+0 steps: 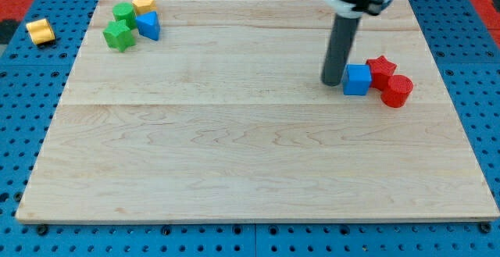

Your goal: Push the hexagon into the green blocks

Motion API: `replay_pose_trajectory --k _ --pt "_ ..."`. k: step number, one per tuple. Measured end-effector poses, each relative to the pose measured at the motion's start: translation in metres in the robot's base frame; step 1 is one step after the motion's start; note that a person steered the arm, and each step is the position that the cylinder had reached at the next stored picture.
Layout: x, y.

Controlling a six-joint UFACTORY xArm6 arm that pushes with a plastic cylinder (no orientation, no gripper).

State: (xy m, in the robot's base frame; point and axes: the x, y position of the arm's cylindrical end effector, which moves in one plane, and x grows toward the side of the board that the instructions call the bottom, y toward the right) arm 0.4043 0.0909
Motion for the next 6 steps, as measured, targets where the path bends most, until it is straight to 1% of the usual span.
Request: replay_pose_trajectory --k 1,2,3,4,5,6 --pt "-0.048 -0.098" --pt "-0.152 -0.143" --pt "-0.213 -0.188" --pt "-0.213 -0.206" --pt "-0.213 -0.258" --pt "-0.207 -0.279"
